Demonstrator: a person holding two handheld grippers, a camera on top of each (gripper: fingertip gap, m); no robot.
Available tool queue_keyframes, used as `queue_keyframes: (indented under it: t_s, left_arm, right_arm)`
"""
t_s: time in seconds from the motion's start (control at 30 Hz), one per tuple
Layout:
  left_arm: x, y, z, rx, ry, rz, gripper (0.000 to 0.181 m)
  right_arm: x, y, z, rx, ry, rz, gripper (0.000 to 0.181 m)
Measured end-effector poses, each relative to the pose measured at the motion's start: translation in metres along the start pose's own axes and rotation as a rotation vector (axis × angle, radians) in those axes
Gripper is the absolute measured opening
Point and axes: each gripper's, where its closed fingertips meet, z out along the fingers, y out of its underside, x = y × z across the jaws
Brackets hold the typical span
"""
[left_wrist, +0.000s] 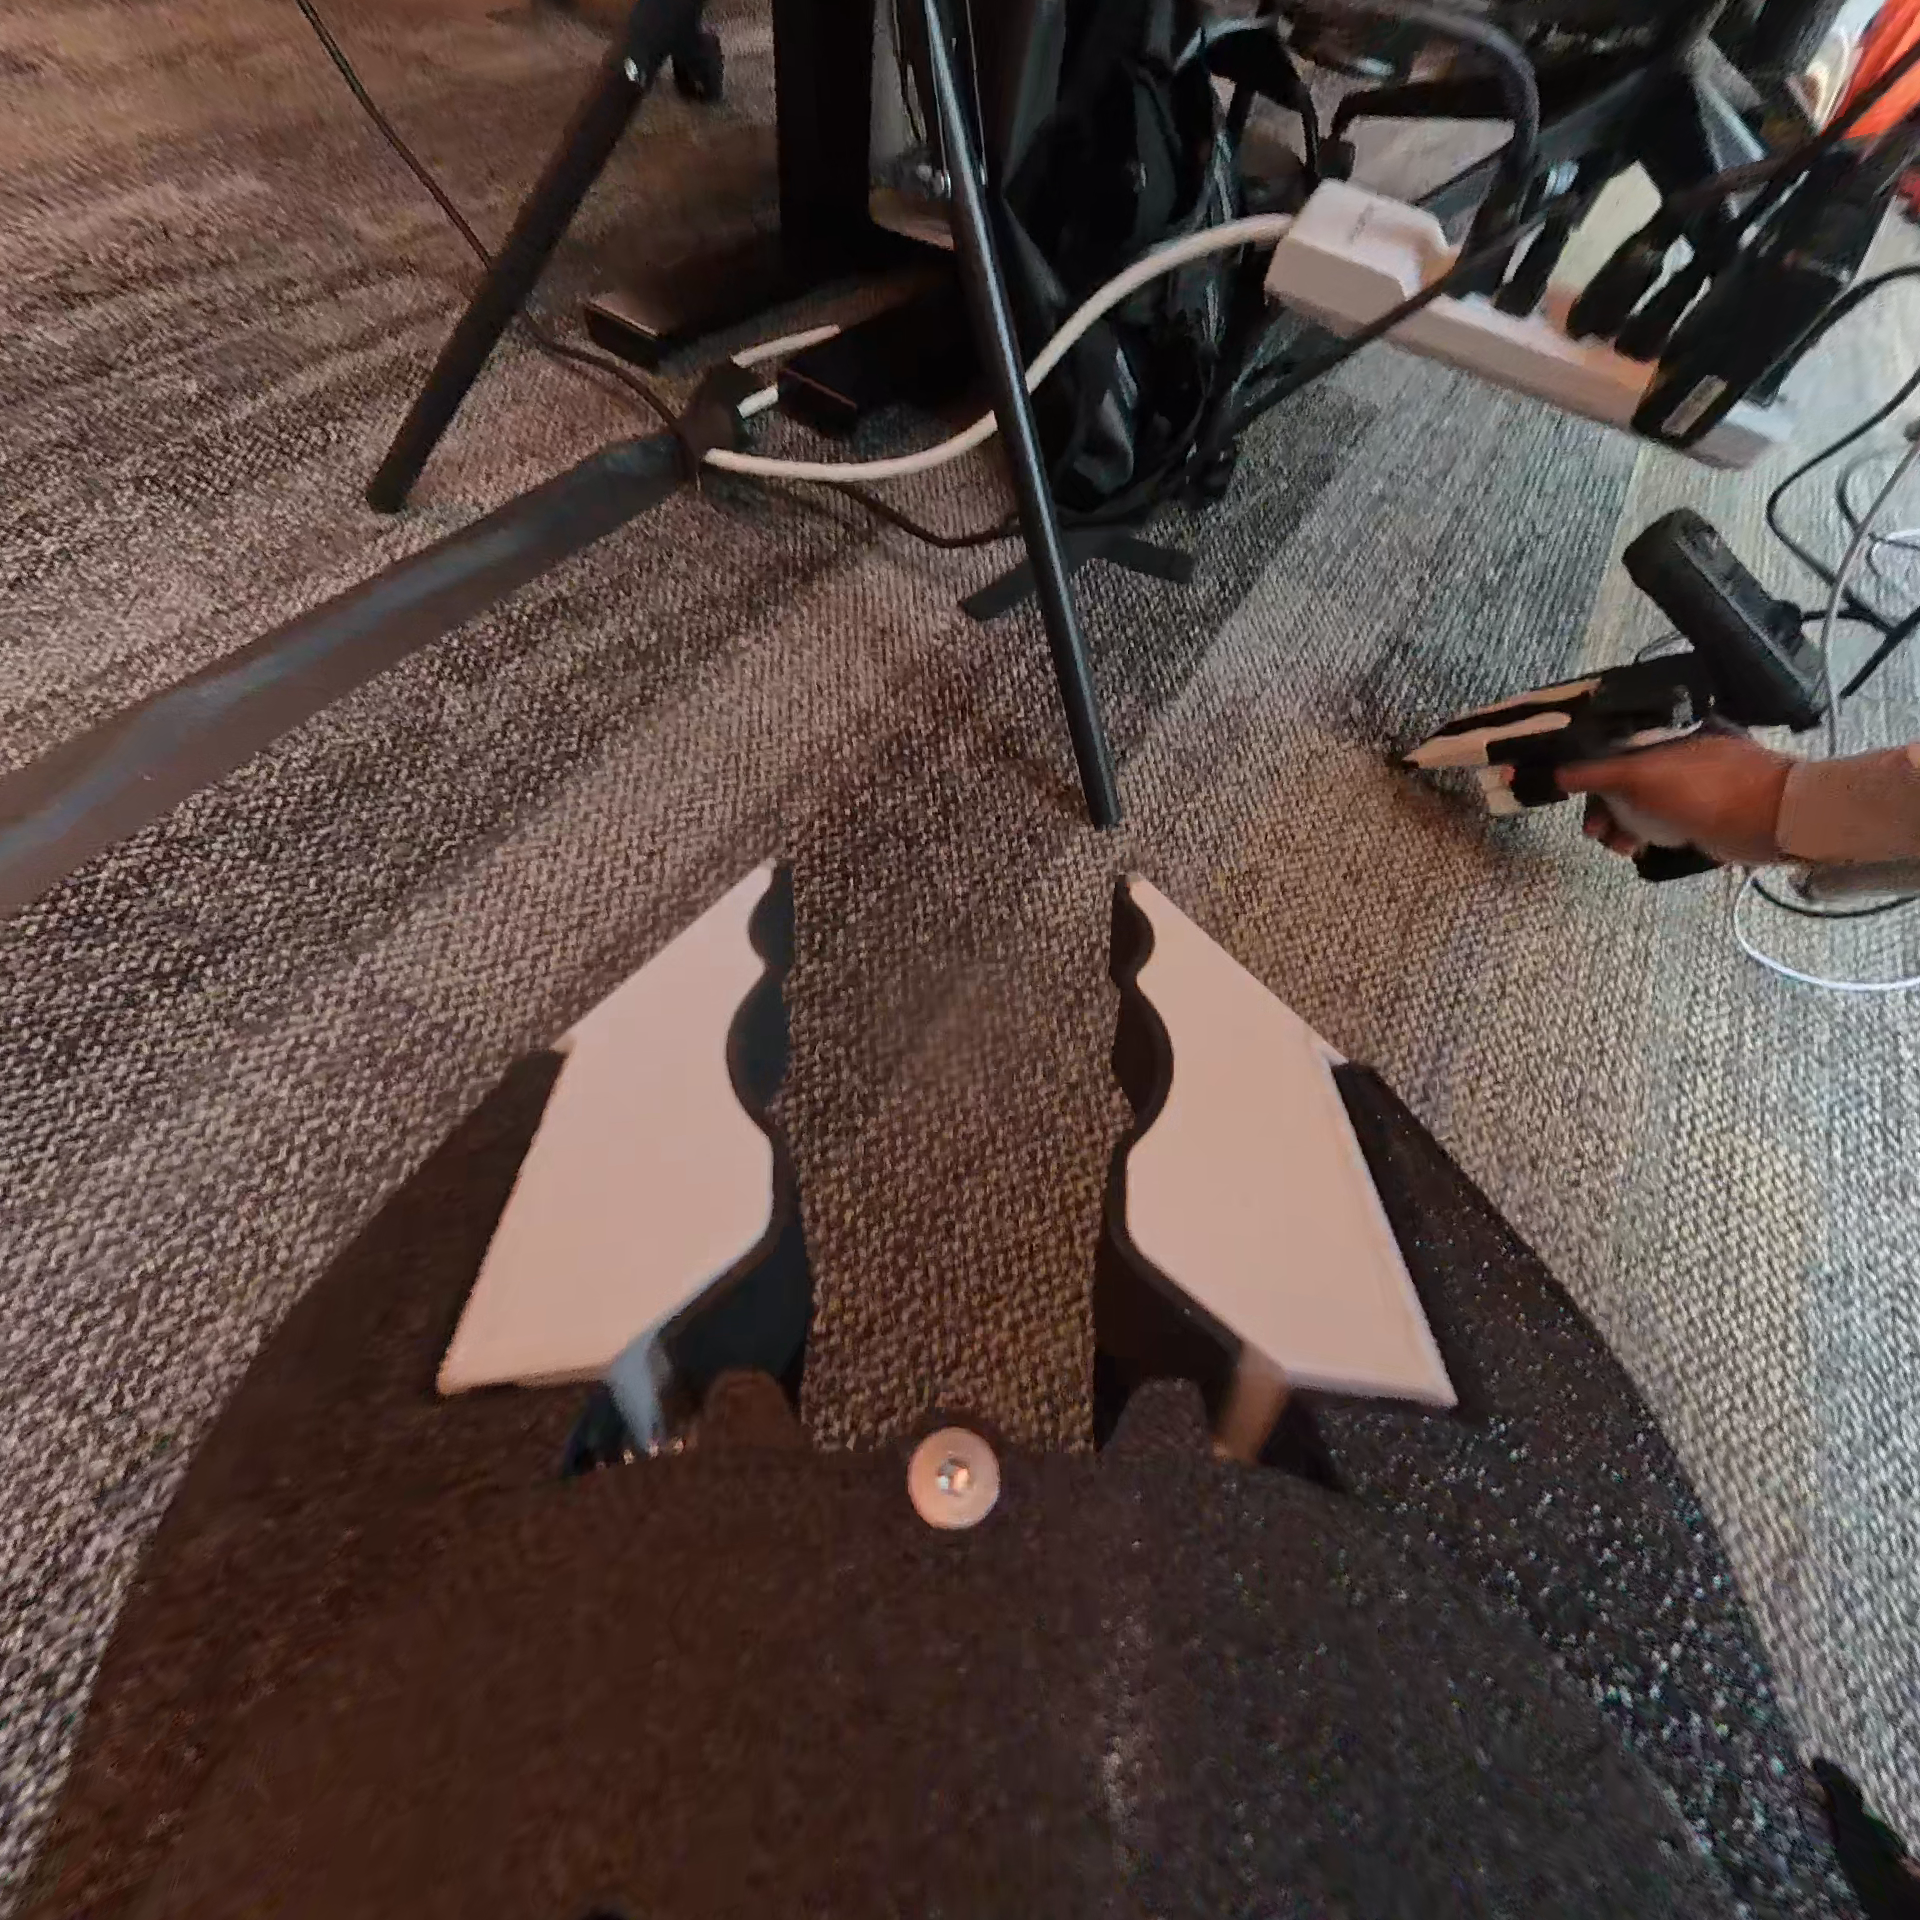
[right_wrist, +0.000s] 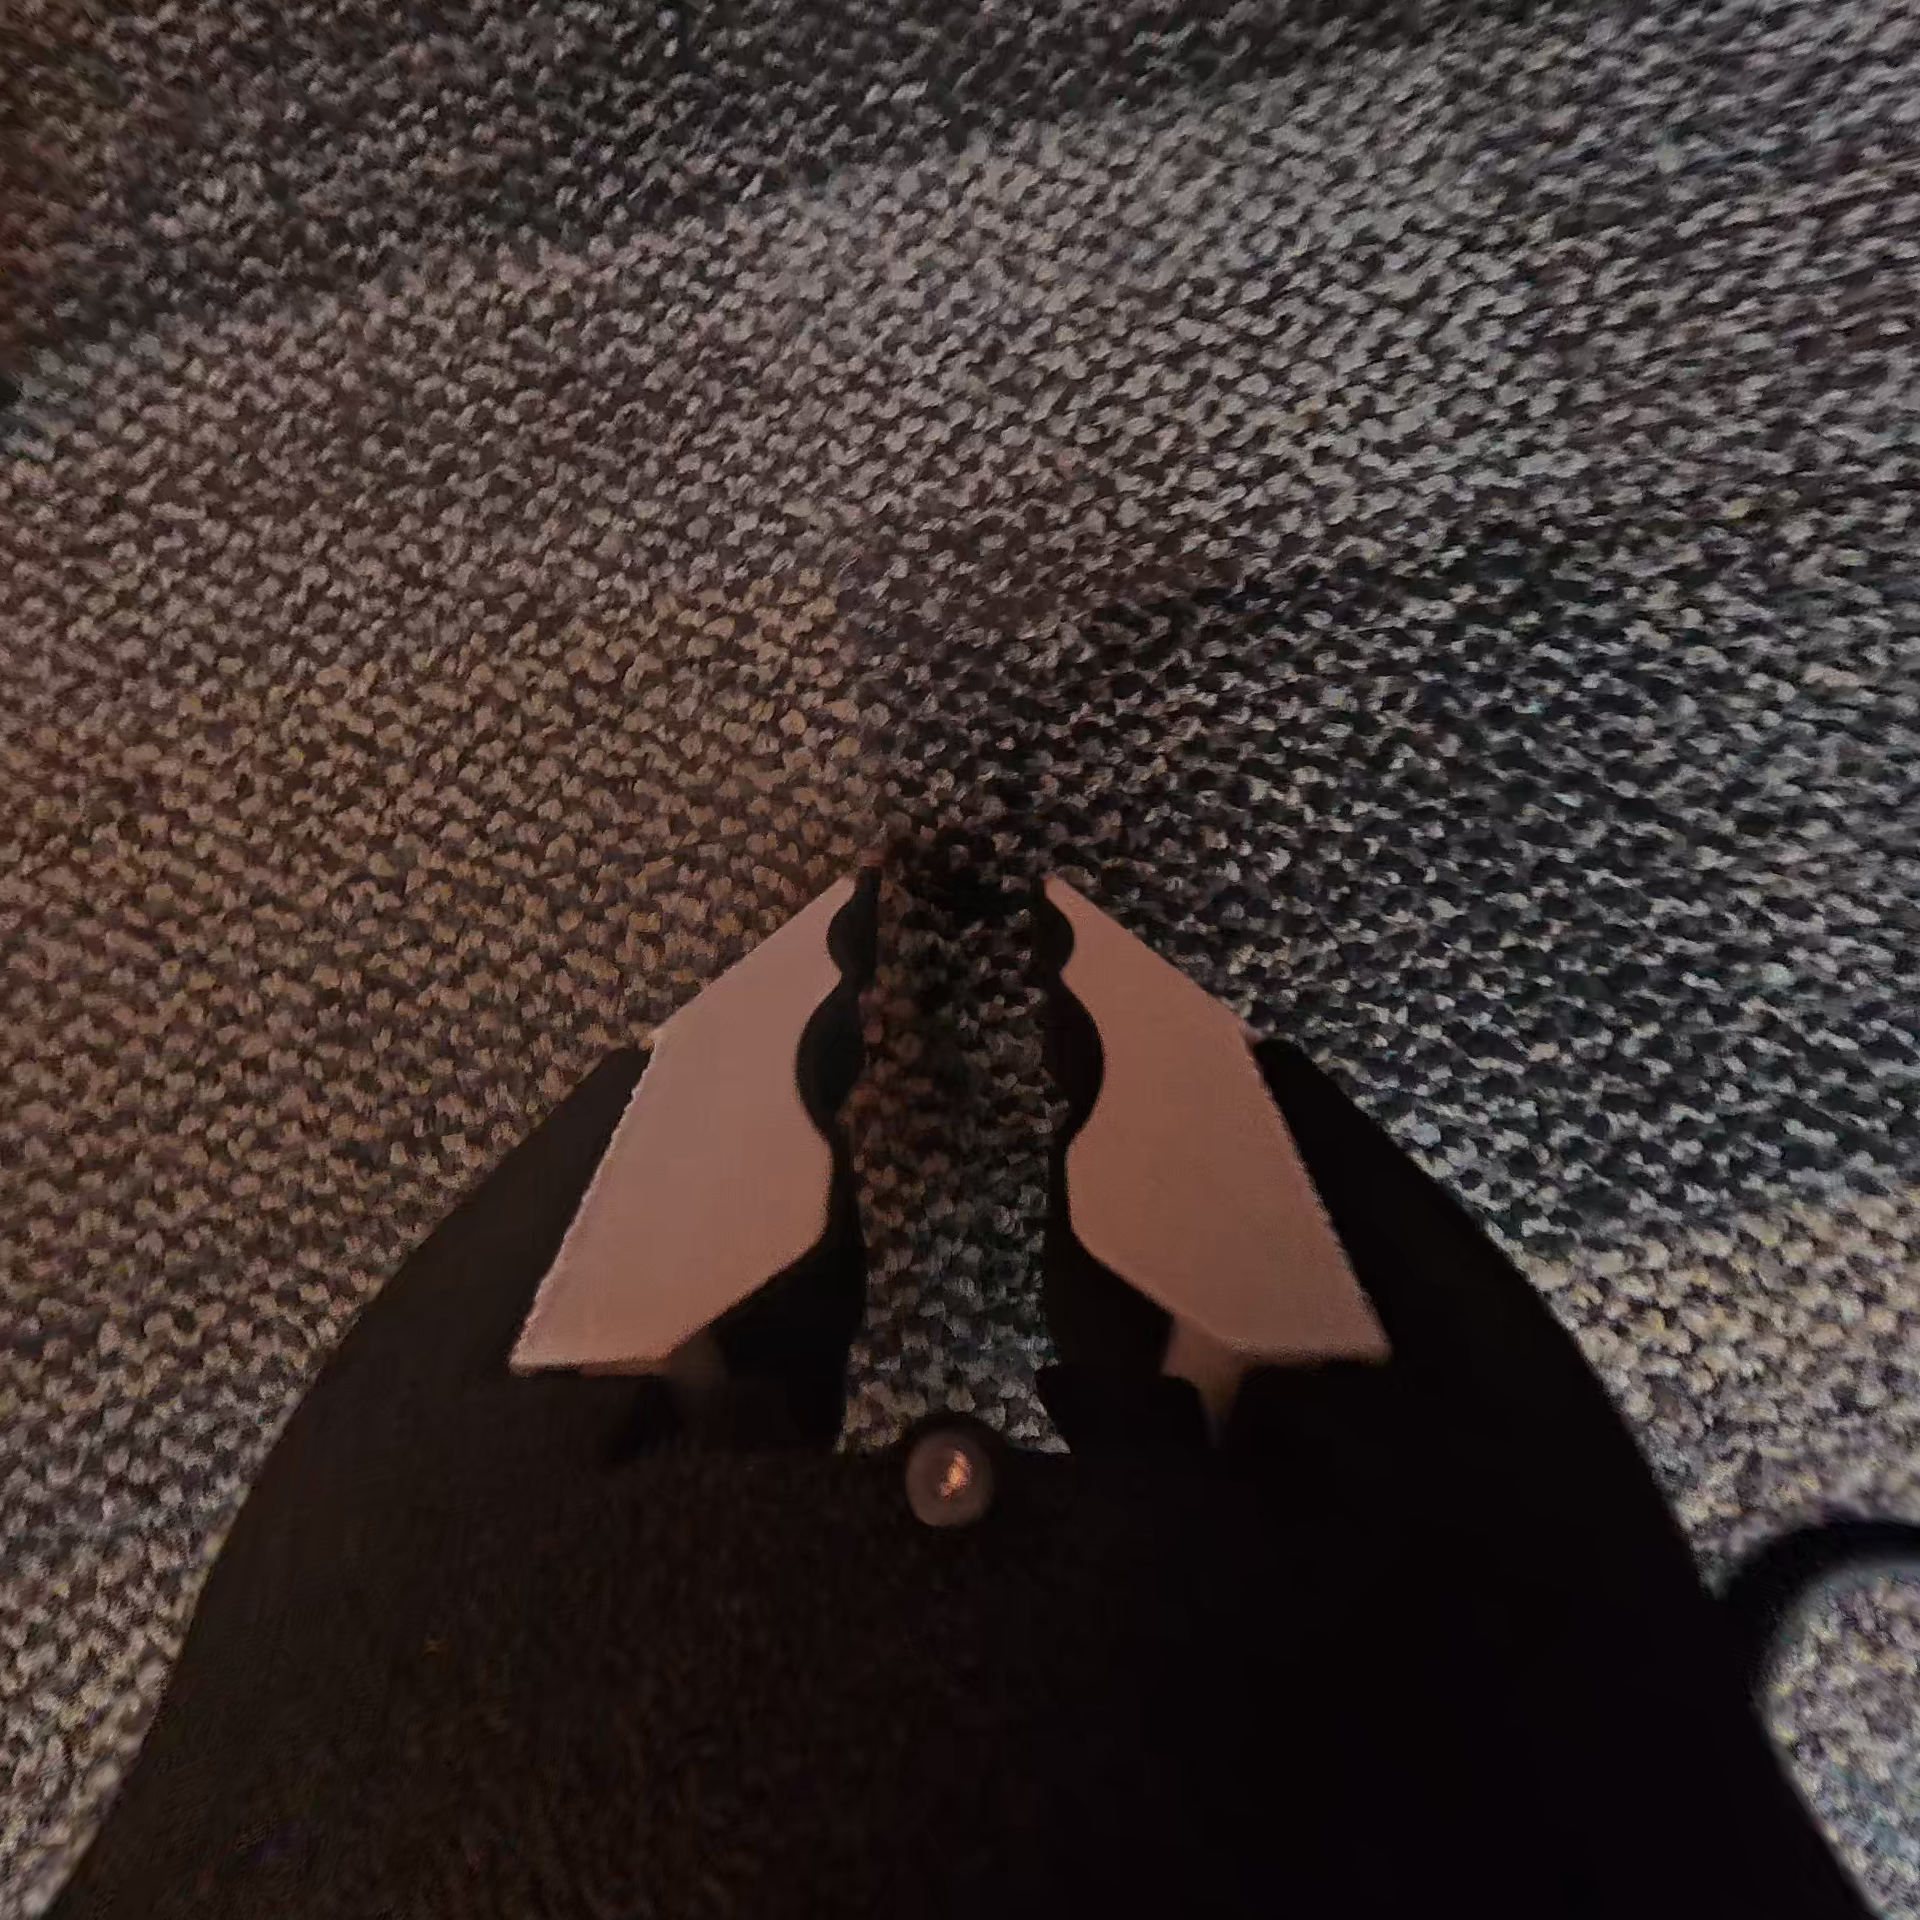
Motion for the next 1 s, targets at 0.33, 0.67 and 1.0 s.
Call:
queue_keyframes:
  t_s: [0.33,0.67,1.0]
  left_arm:
    - [0.014,0.006,-0.003,-0.016,0.006,0.024,0.059]
    - [0.024,-0.002,-0.015,0.022,-0.02,0.011,0.059]
    - [0.085,-0.049,-0.078,0.053,0.053,-0.038,0.06]
  right_arm:
    - [0.002,0.005,0.006,-0.056,-0.028,-0.101,0.013]
    - [-0.076,-0.007,-0.01,0.047,-0.211,-0.103,0.004]
    - [-0.412,-0.086,-0.179,0.216,-1.021,0.099,0.004]
